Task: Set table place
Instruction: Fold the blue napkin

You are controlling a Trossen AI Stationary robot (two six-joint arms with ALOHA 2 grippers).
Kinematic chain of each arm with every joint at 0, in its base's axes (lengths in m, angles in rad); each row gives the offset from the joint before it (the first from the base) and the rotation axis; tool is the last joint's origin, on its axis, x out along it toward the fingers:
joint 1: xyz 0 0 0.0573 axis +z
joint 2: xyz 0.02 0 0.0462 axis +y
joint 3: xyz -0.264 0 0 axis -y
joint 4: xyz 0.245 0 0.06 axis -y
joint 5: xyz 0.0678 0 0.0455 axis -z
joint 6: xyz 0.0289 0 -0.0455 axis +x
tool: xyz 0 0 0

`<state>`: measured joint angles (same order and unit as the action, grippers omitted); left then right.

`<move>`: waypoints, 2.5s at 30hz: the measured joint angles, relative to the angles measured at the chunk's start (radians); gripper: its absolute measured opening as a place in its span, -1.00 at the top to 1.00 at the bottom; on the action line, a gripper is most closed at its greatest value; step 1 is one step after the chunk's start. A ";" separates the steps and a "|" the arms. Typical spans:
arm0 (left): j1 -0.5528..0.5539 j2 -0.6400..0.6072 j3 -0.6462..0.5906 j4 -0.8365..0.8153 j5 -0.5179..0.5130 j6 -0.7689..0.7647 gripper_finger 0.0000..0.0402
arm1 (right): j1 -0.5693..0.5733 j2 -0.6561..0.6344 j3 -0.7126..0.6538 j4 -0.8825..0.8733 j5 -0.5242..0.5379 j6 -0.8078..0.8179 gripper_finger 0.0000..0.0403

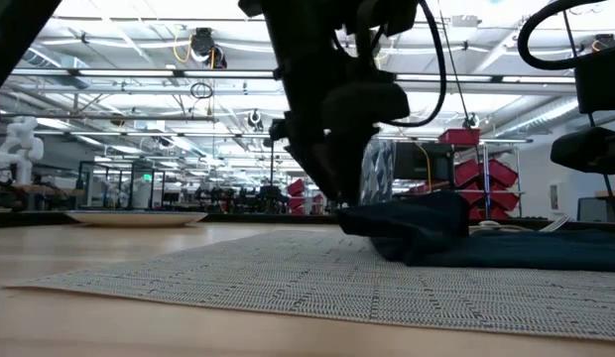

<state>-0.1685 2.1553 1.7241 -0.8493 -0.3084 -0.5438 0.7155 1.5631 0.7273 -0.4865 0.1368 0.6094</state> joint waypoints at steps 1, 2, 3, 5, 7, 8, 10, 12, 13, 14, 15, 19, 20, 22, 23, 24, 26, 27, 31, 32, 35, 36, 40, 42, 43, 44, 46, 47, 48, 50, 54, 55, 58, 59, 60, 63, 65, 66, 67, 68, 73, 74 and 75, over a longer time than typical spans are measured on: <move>0.000 0.000 0.000 -0.007 0.000 0.000 0.21 | 0.000 0.000 0.000 0.000 0.000 0.000 0.40; 0.000 0.000 0.000 -0.008 0.002 0.001 0.23 | 0.000 0.000 0.000 0.001 0.000 0.000 0.40; -0.001 0.000 0.000 0.000 0.003 0.002 0.25 | 0.000 0.000 0.000 0.001 0.001 0.000 0.40; -0.004 0.000 0.000 0.026 0.008 0.009 0.26 | 0.000 0.000 0.000 0.001 0.001 0.005 0.40; -0.006 0.000 0.001 0.019 0.010 0.021 0.26 | 0.000 0.000 0.000 0.002 0.001 0.008 0.40; -0.008 0.000 0.001 0.012 0.012 0.026 0.26 | 0.000 0.000 0.000 0.002 0.002 0.008 0.40; -0.011 0.007 0.001 0.013 0.036 0.027 0.27 | 0.000 0.000 0.000 0.002 0.002 0.008 0.40; -0.016 0.012 0.001 0.019 0.057 0.027 0.27 | 0.000 0.000 0.000 0.003 0.002 0.008 0.40; -0.018 0.013 0.000 0.017 0.061 0.027 0.27 | 0.000 0.000 0.000 0.003 0.002 0.008 0.40; -0.020 0.014 0.000 0.018 0.063 0.027 0.27 | 0.000 0.000 0.000 0.003 0.002 0.008 0.40; -0.022 0.014 0.000 0.026 0.069 0.027 0.27 | 0.000 0.000 0.000 0.003 0.002 0.008 0.40; -0.029 0.013 0.000 0.076 0.132 0.029 0.27 | 0.000 0.000 0.000 0.003 0.002 0.008 0.40; -0.032 0.013 0.000 0.105 0.149 0.033 0.27 | 0.000 0.000 0.000 0.003 0.002 0.008 0.40; -0.043 0.013 0.001 0.164 0.178 0.036 0.27 | 0.000 0.000 0.000 0.003 0.002 0.008 0.40; -0.049 0.013 0.001 0.185 0.190 0.038 0.27 | 0.000 0.000 0.000 0.003 0.002 0.008 0.40; -0.053 0.013 0.001 0.203 0.200 0.045 0.27 | 0.000 0.000 0.000 0.003 0.002 0.007 0.40; -0.063 0.013 0.001 0.233 0.213 0.054 0.27 | 0.000 0.000 0.000 0.003 0.002 0.007 0.40; -0.066 0.013 0.001 0.243 0.216 0.054 0.27 | 0.000 0.000 0.000 0.003 0.002 0.007 0.40; -0.073 0.013 0.001 0.250 0.229 0.054 0.27 | 0.000 0.000 0.000 0.003 0.002 0.007 0.40; -0.074 0.013 0.001 0.250 0.229 0.054 0.27 | 0.000 0.000 0.000 0.003 0.002 0.007 0.40; -0.077 0.013 0.001 0.263 0.230 0.055 0.27 | 0.000 0.000 0.000 0.003 0.002 0.007 0.40; -0.077 0.013 0.001 0.274 0.230 0.055 0.27 | 0.000 0.000 0.000 0.003 0.002 0.007 0.40; -0.076 0.014 0.001 0.378 0.230 0.057 0.27 | 0.000 0.000 0.000 0.003 0.002 0.008 0.40; -0.076 0.027 0.001 0.462 0.235 0.066 0.27 | 0.000 -0.003 0.000 0.003 0.002 0.008 0.40; -0.076 0.029 0.001 0.486 0.248 0.078 0.27 | 0.000 -0.007 0.000 0.003 0.002 0.008 0.40; -0.076 0.032 0.001 0.491 0.261 0.082 0.27 | 0.000 -0.013 0.000 0.002 0.001 0.008 0.40; -0.078 0.036 0.000 0.497 0.269 0.085 0.27 | 0.000 -0.025 -0.002 0.004 -0.005 0.009 0.40; -0.079 0.037 0.001 0.489 0.266 0.087 0.27 | 0.000 -0.034 -0.003 0.004 -0.007 0.012 0.40; -0.081 0.038 0.001 0.467 0.260 0.088 0.27 | 0.002 -0.046 -0.003 -0.001 -0.004 0.018 0.40; -0.082 0.042 0.001 0.433 0.251 0.088 0.27 | 0.003 -0.077 -0.003 -0.010 0.008 0.023 0.40; -0.088 0.042 0.000 0.426 0.241 0.087 0.27 | 0.015 -0.133 -0.002 -0.028 0.043 0.047 0.40; -0.090 0.042 0.000 0.429 0.240 0.087 0.27 | 0.022 -0.147 -0.002 -0.029 0.053 0.054 0.40; -0.097 0.042 0.000 0.496 0.249 0.086 0.27 | 0.038 -0.183 -0.002 -0.038 0.067 0.077 0.40; -0.100 0.042 0.000 0.553 0.270 0.089 0.27 | 0.042 -0.192 -0.002 -0.041 0.069 0.085 0.40; -0.103 0.042 0.000 0.606 0.293 0.098 0.27 | 0.045 -0.201 -0.002 -0.044 0.076 0.091 0.40; -0.108 0.039 0.002 0.610 0.280 0.114 0.27 | 0.053 -0.221 -0.001 -0.052 0.100 0.115 0.40; -0.108 0.039 0.002 0.497 0.224 0.113 0.27 | 0.058 -0.226 -0.001 -0.058 0.099 0.136 0.40; -0.105 0.040 0.001 0.434 0.192 0.110 0.27 | 0.061 -0.227 -0.001 -0.063 0.099 0.147 0.40; -0.101 0.041 0.000 0.382 0.156 0.108 0.27 | 0.064 -0.227 -0.001 -0.067 0.098 0.153 0.40; -0.098 0.041 0.000 0.340 0.122 0.108 0.27 | 0.068 -0.227 -0.001 -0.069 0.098 0.158 0.40; -0.073 0.068 -0.017 0.333 0.114 0.105 0.27 | 0.073 -0.227 0.000 -0.065 0.098 0.169 0.40; -0.071 0.080 -0.017 0.374 0.131 0.105 0.27 | 0.073 -0.227 0.000 -0.064 0.098 0.169 0.40; -0.067 0.088 -0.016 0.421 0.152 0.106 0.27 | 0.073 -0.227 0.000 -0.063 0.098 0.169 0.40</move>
<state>-0.2357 2.2436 1.7081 -0.4282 -0.1565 -0.4381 0.7883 1.3365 0.7277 -0.5491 0.2352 0.7780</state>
